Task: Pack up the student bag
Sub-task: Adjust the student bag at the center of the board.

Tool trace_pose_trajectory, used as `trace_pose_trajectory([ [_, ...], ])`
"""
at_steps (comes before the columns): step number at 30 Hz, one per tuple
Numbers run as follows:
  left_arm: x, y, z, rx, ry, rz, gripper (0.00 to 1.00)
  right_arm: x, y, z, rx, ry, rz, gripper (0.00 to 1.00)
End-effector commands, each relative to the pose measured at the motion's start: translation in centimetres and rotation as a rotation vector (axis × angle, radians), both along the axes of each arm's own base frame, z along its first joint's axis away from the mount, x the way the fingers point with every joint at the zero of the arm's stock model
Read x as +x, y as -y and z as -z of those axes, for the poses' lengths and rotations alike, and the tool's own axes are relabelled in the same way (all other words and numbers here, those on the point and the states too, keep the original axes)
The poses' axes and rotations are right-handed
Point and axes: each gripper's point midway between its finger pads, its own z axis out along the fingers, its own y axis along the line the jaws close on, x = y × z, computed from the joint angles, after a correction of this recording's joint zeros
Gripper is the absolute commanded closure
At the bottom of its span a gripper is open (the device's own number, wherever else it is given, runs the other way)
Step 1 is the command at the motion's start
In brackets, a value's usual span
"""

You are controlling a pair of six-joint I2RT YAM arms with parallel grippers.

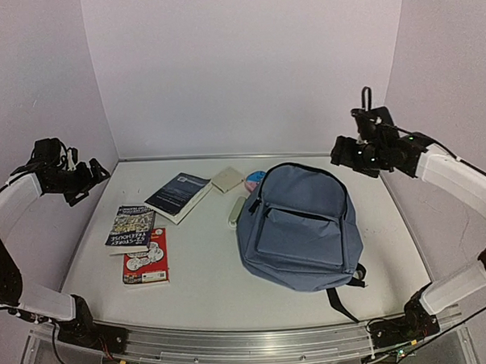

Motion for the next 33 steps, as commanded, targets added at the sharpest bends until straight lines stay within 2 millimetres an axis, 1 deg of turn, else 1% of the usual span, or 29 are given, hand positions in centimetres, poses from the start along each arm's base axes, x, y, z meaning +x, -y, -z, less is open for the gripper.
trace_pose_trajectory([
  [1,0.2,0.1,-1.6,0.020,0.053,0.020,0.00,1.1,-7.7,3.7,-0.022,-0.063,-0.088,0.32],
  [2,0.2,0.1,-1.5,0.020,0.051,0.019,0.00,1.6,-8.9,4.5,-0.018,-0.072,-0.101,0.34],
  [4,0.2,0.1,-1.4,0.021,0.045,0.018,0.00,2.5,-11.5,6.2,-0.016,-0.089,-0.125,0.33],
  [8,0.2,0.0,-1.4,0.021,0.043,0.017,0.00,4.2,-15.9,8.3,-0.010,-0.095,-0.167,0.32],
  [11,0.2,0.1,-1.4,0.017,0.043,0.021,0.00,5.5,-18.4,9.6,-0.012,-0.098,-0.186,0.33],
  [15,0.2,0.2,-1.3,0.010,0.037,0.024,0.00,6.5,-20.7,11.0,-0.018,-0.102,-0.197,0.35],
  [18,0.2,0.3,-1.4,0.006,0.035,0.027,0.00,7.4,-21.0,12.0,-0.042,-0.092,-0.162,0.38],
  [21,0.2,0.4,-1.7,0.002,0.039,0.029,0.00,8.6,-20.1,13.9,-0.110,-0.075,-0.082,0.46],
  [23,0.1,0.4,-1.8,0.003,0.043,0.030,0.00,9.2,-19.9,15.3,-0.146,-0.081,-0.051,0.49],
  [26,0.0,0.4,-1.9,0.006,0.047,0.029,0.00,9.8,-20.3,16.8,-0.151,-0.095,-0.036,0.50],
  [28,0.0,0.3,-2.0,0.010,0.048,0.027,0.00,10.1,-20.8,17.2,-0.142,-0.097,-0.037,0.52],
  [29,0.0,0.3,-2.0,0.012,0.048,0.025,0.00,10.2,-20.9,17.2,-0.143,-0.095,-0.036,0.55],
  [30,0.0,0.2,-1.9,0.013,0.047,0.024,0.00,10.4,-20.9,17.1,-0.143,-0.090,-0.034,0.62],
  [33,0.0,0.3,-1.9,0.013,0.047,0.024,0.00,10.5,-20.9,16.1,-0.150,-0.073,-0.043,0.88],
])
